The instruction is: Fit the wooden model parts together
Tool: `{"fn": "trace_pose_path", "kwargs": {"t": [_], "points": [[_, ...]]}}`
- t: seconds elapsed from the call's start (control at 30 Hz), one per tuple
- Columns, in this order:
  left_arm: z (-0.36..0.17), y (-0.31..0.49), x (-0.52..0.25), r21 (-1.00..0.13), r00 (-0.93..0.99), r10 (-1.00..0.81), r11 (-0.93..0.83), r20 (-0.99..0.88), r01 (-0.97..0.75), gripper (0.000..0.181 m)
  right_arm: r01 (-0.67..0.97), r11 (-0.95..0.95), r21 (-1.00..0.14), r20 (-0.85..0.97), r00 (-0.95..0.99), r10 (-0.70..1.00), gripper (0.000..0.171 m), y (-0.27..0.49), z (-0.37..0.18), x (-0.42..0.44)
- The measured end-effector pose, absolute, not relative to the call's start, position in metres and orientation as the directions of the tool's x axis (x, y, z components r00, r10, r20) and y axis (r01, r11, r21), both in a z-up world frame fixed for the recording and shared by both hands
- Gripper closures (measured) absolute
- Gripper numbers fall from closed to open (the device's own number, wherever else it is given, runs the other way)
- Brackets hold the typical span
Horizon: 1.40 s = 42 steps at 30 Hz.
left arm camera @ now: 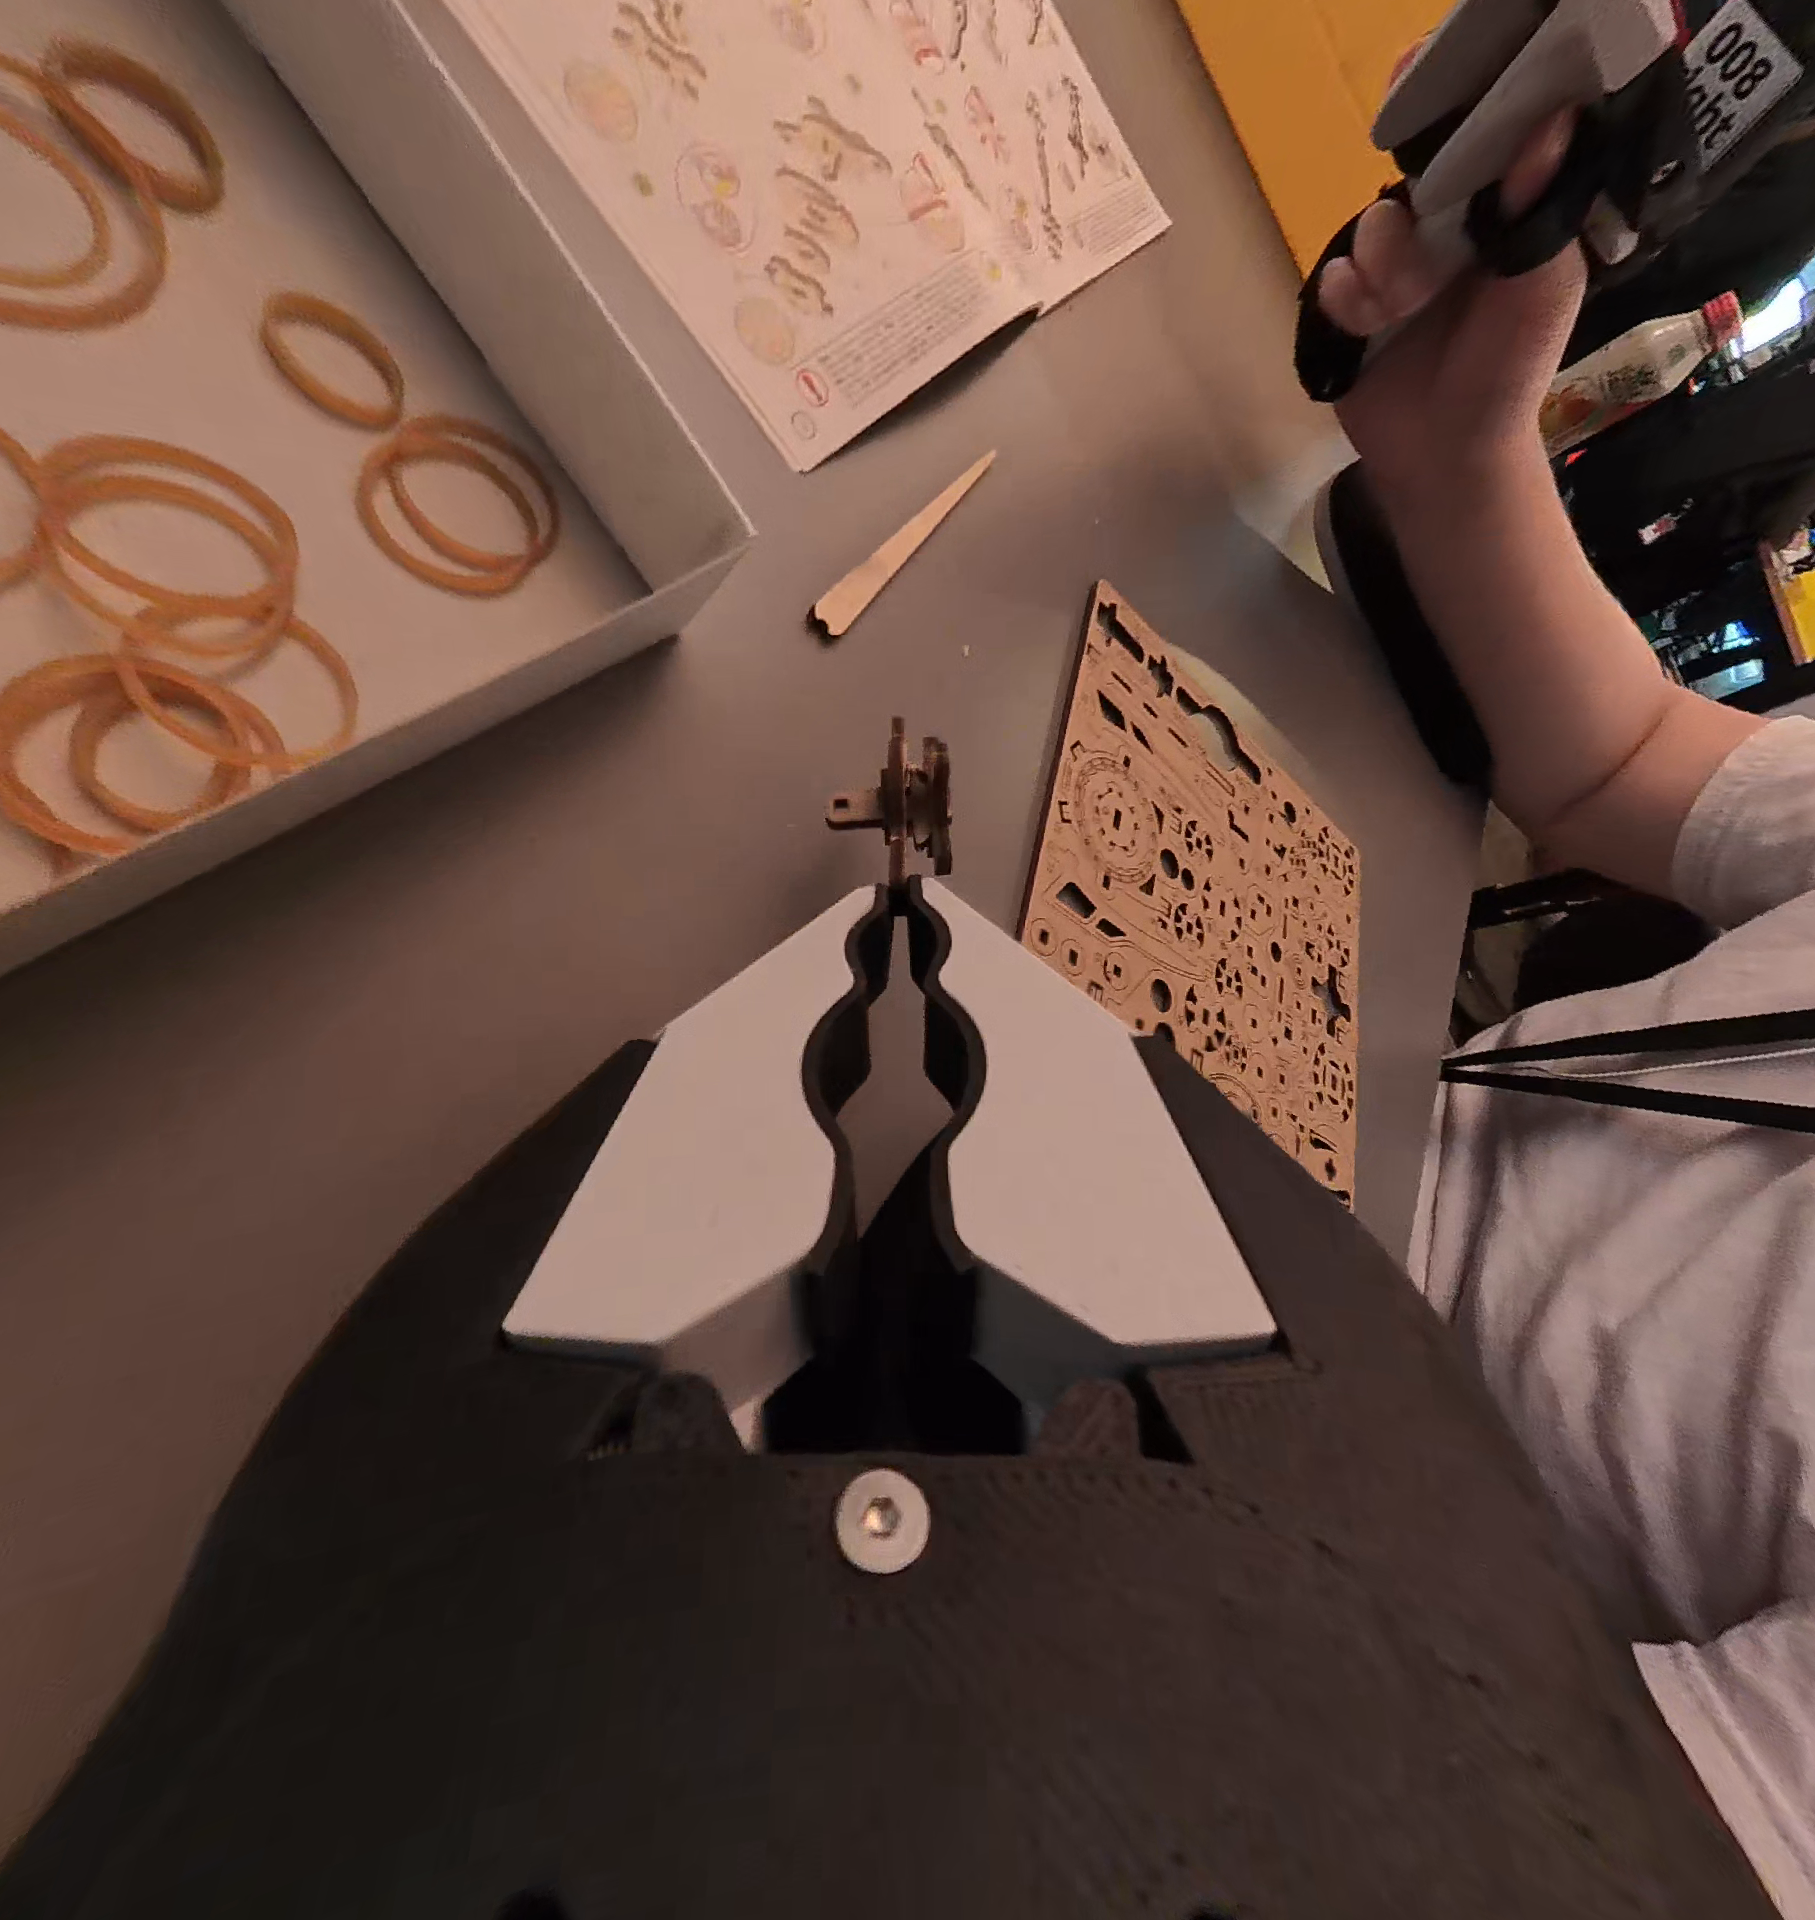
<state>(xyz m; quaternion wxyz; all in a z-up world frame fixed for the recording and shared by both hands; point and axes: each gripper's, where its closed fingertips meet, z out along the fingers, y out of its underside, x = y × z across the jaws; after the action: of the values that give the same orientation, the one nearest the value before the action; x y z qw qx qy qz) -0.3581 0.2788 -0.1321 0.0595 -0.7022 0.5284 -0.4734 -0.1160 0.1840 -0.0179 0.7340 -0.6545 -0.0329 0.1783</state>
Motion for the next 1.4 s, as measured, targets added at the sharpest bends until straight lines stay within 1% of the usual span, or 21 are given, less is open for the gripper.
{"fn": "trace_pose_path", "kwargs": {"t": [0.2, 0.33, 0.5, 0.73, 1.0, 1.1, 1.2, 1.3, 1.4], "points": [[-0.136, 0.287, -0.361, -0.584, 0.033, -0.821, -0.433, 0.570, -0.687, 0.181, -0.219, 0.079, -0.973, -0.186, 0.934, 0.306, 0.167, 0.184, -0.018, -0.116], [-0.143, 0.296, -0.363, -0.610, 0.050, -0.885, -0.358, 0.462, -0.707, 0.181, -0.218, 0.076, -0.973, -0.185, 0.933, 0.308, 0.167, 0.184, -0.019, -0.117], [-0.148, 0.294, -0.364, -0.608, 0.036, -0.910, -0.304, 0.412, -0.733, 0.180, -0.218, 0.075, -0.973, -0.186, 0.933, 0.308, 0.167, 0.184, -0.019, -0.116], [-0.148, 0.296, -0.363, -0.603, 0.062, -0.900, -0.338, 0.431, -0.722, 0.174, -0.221, 0.075, -0.972, -0.188, 0.933, 0.308, 0.167, 0.184, -0.019, -0.116], [-0.146, 0.307, -0.365, -0.614, 0.109, -0.913, -0.349, 0.394, -0.708, 0.163, -0.218, 0.072, -0.973, -0.187, 0.933, 0.307, 0.167, 0.185, -0.020, -0.116], [-0.138, 0.315, -0.363, -0.650, 0.131, -0.926, -0.345, 0.355, -0.677, 0.158, -0.217, 0.071, -0.974, -0.185, 0.934, 0.306, 0.167, 0.185, -0.020, -0.116], [-0.120, 0.325, -0.357, -0.730, 0.139, -0.951, -0.303, 0.277, -0.613, 0.154, -0.210, 0.067, -0.975, -0.180, 0.935, 0.305, 0.167, 0.185, -0.021, -0.116], [-0.095, 0.332, -0.346, -0.836, 0.135, -0.982, -0.181, 0.128, -0.518, 0.149, -0.182, 0.055, -0.982, -0.157, 0.941, 0.300, 0.167, 0.186, -0.023, -0.118], [-0.065, 0.325, -0.330, -0.922, 0.106, -0.993, 0.006, -0.051, -0.387, 0.151, -0.056, 0.018, -0.998, -0.049, 0.961, 0.271, 0.165, 0.189, -0.031, -0.122]]}}
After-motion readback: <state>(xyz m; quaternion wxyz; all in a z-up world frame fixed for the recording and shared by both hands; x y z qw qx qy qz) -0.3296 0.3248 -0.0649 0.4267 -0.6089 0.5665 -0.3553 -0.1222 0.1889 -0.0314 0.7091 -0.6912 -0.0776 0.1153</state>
